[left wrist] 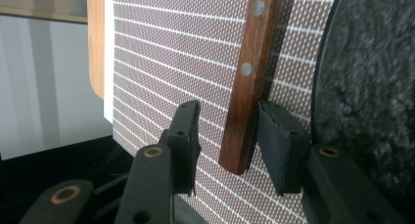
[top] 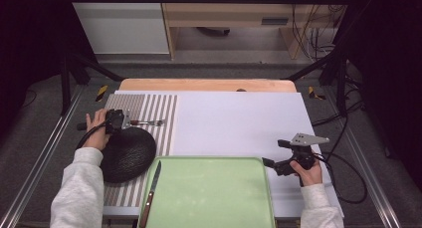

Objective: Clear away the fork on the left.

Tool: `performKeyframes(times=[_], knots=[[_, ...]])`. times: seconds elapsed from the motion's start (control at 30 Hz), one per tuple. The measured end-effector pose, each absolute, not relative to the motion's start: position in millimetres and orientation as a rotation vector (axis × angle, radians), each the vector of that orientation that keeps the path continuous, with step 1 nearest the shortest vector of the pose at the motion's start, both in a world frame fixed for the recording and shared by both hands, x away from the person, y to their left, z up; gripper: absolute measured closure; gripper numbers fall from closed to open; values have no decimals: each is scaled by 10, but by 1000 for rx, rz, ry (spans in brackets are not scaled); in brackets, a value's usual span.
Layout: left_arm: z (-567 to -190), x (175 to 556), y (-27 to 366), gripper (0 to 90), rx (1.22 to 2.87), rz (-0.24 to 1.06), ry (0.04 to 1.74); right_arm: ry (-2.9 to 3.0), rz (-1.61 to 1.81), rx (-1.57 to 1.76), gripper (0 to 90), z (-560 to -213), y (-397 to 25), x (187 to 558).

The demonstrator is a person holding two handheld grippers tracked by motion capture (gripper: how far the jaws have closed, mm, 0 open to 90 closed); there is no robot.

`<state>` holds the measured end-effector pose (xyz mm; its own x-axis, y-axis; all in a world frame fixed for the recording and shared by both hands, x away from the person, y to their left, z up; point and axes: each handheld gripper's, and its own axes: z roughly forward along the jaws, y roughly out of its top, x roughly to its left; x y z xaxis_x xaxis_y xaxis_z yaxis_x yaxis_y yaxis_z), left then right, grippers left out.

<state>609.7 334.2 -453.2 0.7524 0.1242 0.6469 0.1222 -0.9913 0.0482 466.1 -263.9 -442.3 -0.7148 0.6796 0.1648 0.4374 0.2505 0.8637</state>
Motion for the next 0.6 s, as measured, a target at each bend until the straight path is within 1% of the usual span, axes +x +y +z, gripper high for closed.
performKeyframes(times=[0.27, 0.6], knots=[[-4541, 6108, 3292, 638, 2937, 1082, 175, 2280, 1452, 1044, 6, -4424, -2637, 4663], [-4546, 6136, 3175, 655, 2914, 1080, 129, 2278, 1451, 1046, 5, -4423, -2638, 4663]])
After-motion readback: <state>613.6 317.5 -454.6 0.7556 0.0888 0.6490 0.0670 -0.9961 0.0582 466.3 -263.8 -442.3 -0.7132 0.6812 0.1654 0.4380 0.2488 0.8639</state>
